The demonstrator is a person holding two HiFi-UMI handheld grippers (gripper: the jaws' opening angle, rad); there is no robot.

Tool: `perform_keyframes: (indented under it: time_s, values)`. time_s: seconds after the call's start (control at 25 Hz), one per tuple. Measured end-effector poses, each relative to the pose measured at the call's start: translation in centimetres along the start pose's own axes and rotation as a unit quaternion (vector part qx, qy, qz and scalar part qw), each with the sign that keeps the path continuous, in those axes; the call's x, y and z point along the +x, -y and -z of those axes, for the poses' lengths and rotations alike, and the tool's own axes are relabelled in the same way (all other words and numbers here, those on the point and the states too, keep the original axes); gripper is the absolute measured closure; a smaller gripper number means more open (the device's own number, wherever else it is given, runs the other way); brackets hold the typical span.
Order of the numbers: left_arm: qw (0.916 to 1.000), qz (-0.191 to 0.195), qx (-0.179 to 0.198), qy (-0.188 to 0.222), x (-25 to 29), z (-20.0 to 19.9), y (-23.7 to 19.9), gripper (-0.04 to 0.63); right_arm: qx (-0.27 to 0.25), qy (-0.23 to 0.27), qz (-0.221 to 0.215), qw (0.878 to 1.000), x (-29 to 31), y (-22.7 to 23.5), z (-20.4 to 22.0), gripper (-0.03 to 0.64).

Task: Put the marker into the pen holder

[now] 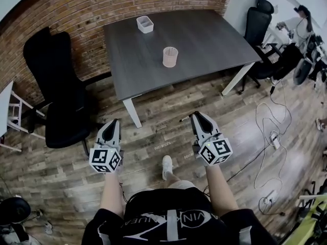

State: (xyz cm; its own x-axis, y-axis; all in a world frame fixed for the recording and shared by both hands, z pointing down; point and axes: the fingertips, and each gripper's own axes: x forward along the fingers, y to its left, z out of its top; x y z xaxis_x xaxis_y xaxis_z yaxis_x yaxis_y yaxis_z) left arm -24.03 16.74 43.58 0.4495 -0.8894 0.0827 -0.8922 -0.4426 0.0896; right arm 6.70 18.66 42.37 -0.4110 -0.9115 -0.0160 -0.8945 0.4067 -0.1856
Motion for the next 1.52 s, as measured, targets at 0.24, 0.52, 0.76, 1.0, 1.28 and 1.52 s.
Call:
perform_keyframes:
  time_s: [0.24,0.52,0.76,1.0,1.28,1.52]
  values:
    - [0.9999,-0.009,-0.004,-0.012,5.4,-0.3,-0.2,0.58,0.008,-0.007,-0.014,1.0,4.8,3.7,-0.9,0.558]
    - [0.9995,-0.021,-0.002,-0.023,10.1,-0.5,-0.8,0.58,0.021,-0.01,-0.03,0.999,9.2,7.1,-1.1,0.558]
    - [0.9992,-0.028,0.0,-0.027,13.3,-0.3,-1.0,0.58,0.021,-0.013,-0.039,0.999,11.8,9.5,-0.9,0.558]
    - [0.9993,-0.021,0.003,-0.032,16.3,-0.5,-0.3,0.58,0.033,-0.007,-0.04,0.999,13.0,11.5,-1.1,0.558]
    - [0.9992,-0.017,0.006,-0.034,18.2,-0.3,0.3,0.58,0.043,-0.01,-0.038,0.998,13.9,13.0,-0.7,0.558]
    - [0.9991,-0.019,0.006,-0.038,19.3,0.1,-0.8,0.58,0.05,-0.01,-0.034,0.998,15.7,14.0,0.0,0.558]
